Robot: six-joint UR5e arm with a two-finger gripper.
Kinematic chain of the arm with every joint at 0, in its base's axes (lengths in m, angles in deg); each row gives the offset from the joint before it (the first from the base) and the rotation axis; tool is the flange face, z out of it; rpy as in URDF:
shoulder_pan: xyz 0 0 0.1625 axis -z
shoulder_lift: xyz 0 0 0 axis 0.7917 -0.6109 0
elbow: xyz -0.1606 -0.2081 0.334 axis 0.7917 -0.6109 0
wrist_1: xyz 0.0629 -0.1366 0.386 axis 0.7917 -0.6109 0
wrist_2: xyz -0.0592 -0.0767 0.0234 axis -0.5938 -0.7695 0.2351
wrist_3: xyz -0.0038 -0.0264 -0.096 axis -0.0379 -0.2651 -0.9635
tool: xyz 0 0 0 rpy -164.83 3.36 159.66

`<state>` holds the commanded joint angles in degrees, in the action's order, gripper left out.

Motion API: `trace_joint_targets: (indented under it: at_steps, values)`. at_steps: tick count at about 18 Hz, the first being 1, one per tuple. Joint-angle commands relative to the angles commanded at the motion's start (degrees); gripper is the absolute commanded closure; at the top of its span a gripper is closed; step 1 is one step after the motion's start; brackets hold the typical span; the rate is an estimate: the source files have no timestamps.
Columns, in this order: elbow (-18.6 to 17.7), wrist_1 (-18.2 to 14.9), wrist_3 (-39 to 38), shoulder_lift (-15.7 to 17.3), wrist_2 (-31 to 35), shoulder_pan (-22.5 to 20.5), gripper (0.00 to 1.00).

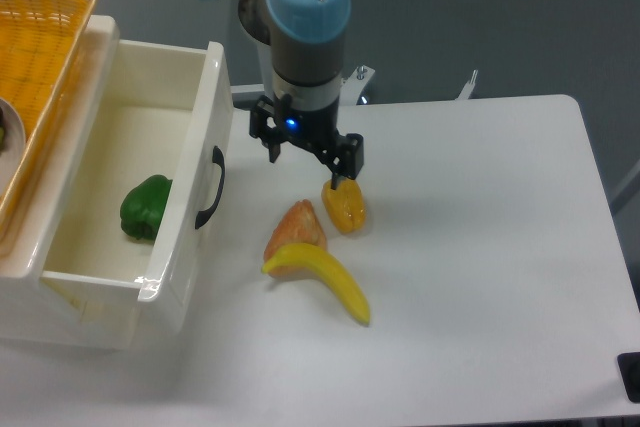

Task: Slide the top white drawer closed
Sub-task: 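Raise the gripper and move it toward the open white drawer's front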

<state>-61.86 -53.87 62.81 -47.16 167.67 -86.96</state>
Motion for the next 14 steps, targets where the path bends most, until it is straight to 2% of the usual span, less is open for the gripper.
trace_joint_targets:
  at_steps: [7,11,14]
  values:
    - [-0.96,1.76,-0.70,-3.25,0.70,-0.09,0.00]
    - [-2.37,2.99,-1.41,-4.05,0.70,0.17,0.00]
    - [-2.64,2.74,-1.93,-4.14,0.53,0.35,0.00]
